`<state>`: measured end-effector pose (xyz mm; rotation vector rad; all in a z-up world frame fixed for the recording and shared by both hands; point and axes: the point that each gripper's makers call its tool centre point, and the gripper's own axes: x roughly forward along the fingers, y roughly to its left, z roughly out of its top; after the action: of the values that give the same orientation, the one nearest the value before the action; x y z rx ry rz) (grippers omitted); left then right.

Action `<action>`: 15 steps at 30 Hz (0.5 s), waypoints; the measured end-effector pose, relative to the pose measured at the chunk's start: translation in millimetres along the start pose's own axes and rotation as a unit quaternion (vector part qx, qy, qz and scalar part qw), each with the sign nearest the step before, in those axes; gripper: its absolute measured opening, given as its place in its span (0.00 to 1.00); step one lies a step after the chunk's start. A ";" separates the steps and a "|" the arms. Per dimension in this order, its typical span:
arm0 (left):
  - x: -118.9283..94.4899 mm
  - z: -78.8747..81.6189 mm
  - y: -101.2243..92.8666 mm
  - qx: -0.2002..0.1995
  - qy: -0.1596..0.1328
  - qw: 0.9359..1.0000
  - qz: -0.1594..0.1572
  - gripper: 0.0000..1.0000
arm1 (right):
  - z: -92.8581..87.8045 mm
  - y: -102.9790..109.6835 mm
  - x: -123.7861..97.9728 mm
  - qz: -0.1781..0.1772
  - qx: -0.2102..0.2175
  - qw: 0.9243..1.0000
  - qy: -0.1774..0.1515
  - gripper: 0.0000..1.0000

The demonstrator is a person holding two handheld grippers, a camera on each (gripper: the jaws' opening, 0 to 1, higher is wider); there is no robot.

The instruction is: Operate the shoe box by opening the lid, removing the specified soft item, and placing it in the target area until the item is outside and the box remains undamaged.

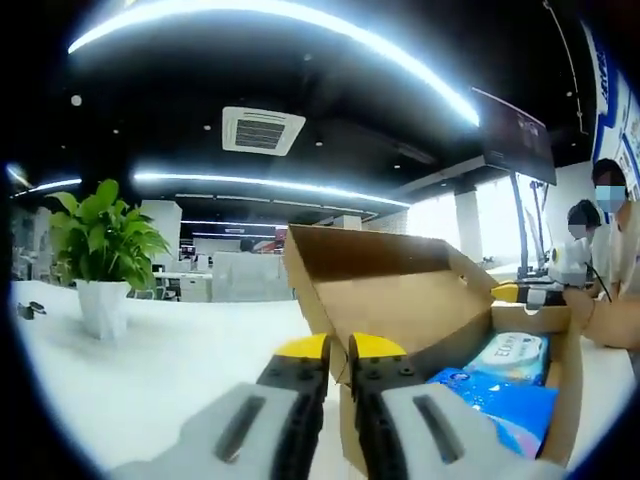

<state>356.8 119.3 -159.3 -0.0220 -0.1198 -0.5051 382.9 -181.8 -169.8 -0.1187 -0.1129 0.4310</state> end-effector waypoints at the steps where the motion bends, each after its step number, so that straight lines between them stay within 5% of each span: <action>1: -0.1 -0.4 0.1 0.001 0.001 1.000 0.000 0.08 | 0.1 -0.6 -0.2 -0.001 0.000 1.000 0.000 0.08; 15: -2.9 6.9 0.5 -0.007 -0.006 1.000 0.000 0.08 | 2.3 0.1 -0.4 0.001 0.003 1.000 -0.001 0.08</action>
<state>353.8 121.5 -152.7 -0.0397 -0.1288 -0.5059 382.2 -181.7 -167.6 -0.1128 -0.1135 0.4331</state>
